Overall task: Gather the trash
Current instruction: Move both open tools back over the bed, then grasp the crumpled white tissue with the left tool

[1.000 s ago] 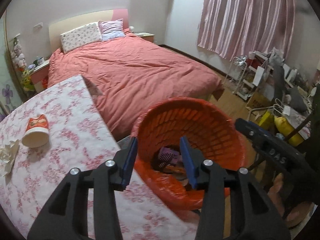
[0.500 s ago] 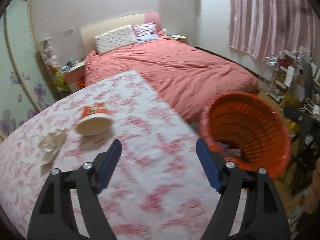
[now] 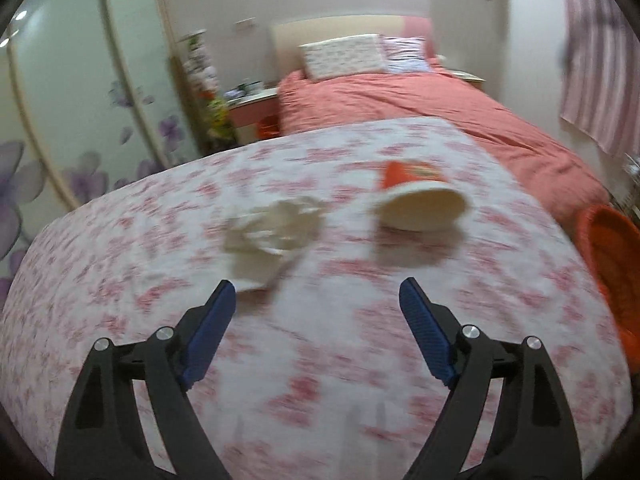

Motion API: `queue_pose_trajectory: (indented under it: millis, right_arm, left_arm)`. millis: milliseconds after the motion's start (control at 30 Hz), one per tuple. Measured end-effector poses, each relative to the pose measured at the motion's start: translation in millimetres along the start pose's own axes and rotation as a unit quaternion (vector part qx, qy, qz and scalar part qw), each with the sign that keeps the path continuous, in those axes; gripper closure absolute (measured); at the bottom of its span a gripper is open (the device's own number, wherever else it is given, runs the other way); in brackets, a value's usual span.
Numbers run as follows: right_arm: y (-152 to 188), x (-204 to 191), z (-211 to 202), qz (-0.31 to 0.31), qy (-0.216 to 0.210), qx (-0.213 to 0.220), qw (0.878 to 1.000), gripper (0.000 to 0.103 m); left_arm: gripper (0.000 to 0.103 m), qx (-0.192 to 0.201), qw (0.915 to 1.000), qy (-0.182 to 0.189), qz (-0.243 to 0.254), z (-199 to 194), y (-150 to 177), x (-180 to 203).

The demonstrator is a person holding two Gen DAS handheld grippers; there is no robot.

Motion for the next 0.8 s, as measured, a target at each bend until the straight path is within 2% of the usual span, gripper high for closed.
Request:
queue_pose_trajectory:
  millis: [133, 233, 400, 600, 667, 733, 800]
  right_arm:
    - [8, -23, 13, -0.025, -0.004, -0.014, 1.000, 0.037]
    - [12, -37, 22, -0.037, -0.010, -0.024, 0.999, 0.037]
    - [14, -52, 35, -0.049, -0.018, -0.039, 0.998, 0.037]
    - [18, -60, 48, -0.050, -0.023, -0.058, 0.997, 0.037]
    - [20, -62, 52, -0.050, -0.024, -0.063, 0.997, 0.037]
    - [21, -63, 53, -0.049, -0.025, -0.067, 0.996, 0.037]
    - [22, -64, 52, -0.050, -0.026, -0.067, 0.996, 0.037]
  left_arm:
    - [0.015, -0.006, 0.9986, -0.013, -0.050, 26, -8, -38]
    - [0.011, -0.009, 0.9974, -0.011, -0.071, 43, -18, -51]
    - [0.005, -0.025, 0.9973, -0.015, -0.068, 73, -36, -54]
    - [0.005, -0.054, 0.9968, -0.008, -0.059, 102, -38, -54]
    - [0.011, -0.054, 0.9968, 0.007, -0.058, 106, -38, -53]
    - [0.026, -0.059, 0.9963, 0.029, -0.055, 112, -38, -50]
    - [0.034, -0.056, 0.9964, 0.037, -0.051, 114, -36, -48]
Point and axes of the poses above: each gripper's, at about its wrist camera, not at the fingertips, and z roughly the way its jaws point, x to its right, y to its underside, the point moved 2 cm from there along z, roughly the way its jaws point, and after that the axes turned 10 degrees about z, right-handed, at the moved point
